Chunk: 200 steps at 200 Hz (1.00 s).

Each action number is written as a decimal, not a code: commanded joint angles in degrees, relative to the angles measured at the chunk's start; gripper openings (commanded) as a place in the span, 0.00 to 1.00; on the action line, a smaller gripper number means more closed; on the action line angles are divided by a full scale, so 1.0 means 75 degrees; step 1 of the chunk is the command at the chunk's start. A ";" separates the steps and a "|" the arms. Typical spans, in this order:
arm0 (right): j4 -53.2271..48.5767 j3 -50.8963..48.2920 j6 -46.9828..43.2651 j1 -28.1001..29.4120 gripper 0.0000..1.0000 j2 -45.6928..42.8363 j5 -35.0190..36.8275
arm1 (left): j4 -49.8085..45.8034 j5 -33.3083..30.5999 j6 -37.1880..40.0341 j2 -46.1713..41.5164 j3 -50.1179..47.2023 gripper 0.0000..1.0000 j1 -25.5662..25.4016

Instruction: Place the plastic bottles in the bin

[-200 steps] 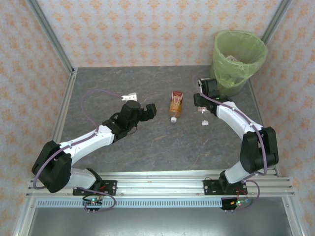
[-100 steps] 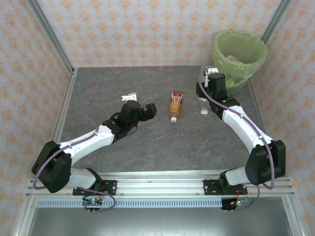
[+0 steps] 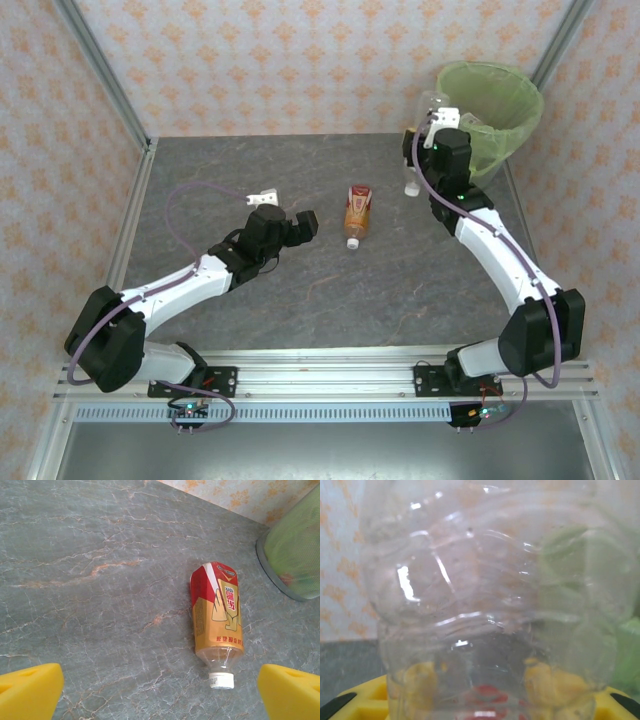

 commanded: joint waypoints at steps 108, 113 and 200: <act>0.2245 0.2253 0.0000 -0.1325 0.46 0.1568 0.1737 | -0.0440 -0.0206 -0.0232 -0.0106 0.0149 1.00 0.0059; 0.2348 0.2296 0.0095 -0.1419 0.46 0.1635 0.1777 | -0.0448 -0.0216 -0.0232 -0.0106 0.0158 1.00 0.0060; 0.3466 0.2876 0.1791 -0.2214 0.42 0.2622 0.2809 | -0.0420 -0.0018 -0.0302 0.0194 0.0349 1.00 0.0062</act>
